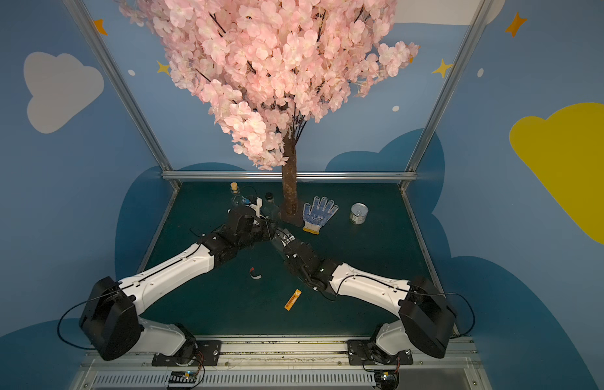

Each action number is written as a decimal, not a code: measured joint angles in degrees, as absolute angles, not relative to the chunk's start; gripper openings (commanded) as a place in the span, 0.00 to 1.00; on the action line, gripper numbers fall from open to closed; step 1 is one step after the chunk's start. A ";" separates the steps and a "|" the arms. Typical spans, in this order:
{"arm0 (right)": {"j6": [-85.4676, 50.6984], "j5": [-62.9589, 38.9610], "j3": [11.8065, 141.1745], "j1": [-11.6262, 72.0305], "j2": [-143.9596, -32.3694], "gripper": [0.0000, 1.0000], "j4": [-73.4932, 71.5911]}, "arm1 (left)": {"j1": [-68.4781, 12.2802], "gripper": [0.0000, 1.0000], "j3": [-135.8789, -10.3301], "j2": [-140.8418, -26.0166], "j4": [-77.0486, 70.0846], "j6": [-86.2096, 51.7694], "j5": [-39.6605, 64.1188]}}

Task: Remove the label from the bottle
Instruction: Tear open the label from the bottle.

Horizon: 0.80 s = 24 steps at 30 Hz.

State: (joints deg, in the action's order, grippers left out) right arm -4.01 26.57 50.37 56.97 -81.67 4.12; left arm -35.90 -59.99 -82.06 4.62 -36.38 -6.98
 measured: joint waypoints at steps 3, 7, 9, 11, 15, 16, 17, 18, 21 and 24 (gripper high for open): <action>-4.01 26.65 50.37 56.86 -81.65 0.00 4.12 | -35.90 0.02 -59.99 -82.06 4.62 -36.23 -6.85; -4.01 26.76 50.35 56.73 -81.62 0.00 4.14 | -35.90 0.02 -59.99 -82.02 4.60 -36.01 -6.63; -3.99 26.81 50.35 56.66 -81.62 0.00 4.19 | -35.90 0.02 -59.99 -81.97 4.62 -35.73 -6.42; -3.92 26.76 50.35 56.53 -81.60 0.00 4.21 | -35.90 0.02 -59.99 -81.91 4.62 -35.42 -6.22; -3.60 26.72 50.35 56.38 -81.60 0.00 4.23 | -35.90 0.02 -59.99 -81.84 4.64 -34.85 -5.82; -3.57 26.65 50.35 56.34 -81.60 0.00 4.25 | -35.90 0.02 -59.99 -81.82 4.64 -34.74 -5.74; -3.55 26.57 50.35 56.25 -81.60 0.00 4.27 | -35.88 0.02 -59.99 -81.80 4.64 -34.63 -5.69; -3.53 26.41 50.35 56.14 -81.60 0.00 4.27 | -35.88 0.02 -59.99 -81.76 4.64 -34.41 -5.54; -3.36 26.26 50.35 55.68 -81.49 0.00 4.25 | -35.88 0.02 -59.99 -81.56 4.64 -33.61 -5.30; -3.18 26.11 50.35 55.20 -81.21 0.00 4.34 | -35.88 0.02 -59.99 -81.41 4.69 -32.75 -4.75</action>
State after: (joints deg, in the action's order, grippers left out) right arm -3.18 26.11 50.35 55.20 -81.21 4.34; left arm -35.88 -59.99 -81.41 4.69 -32.75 -4.75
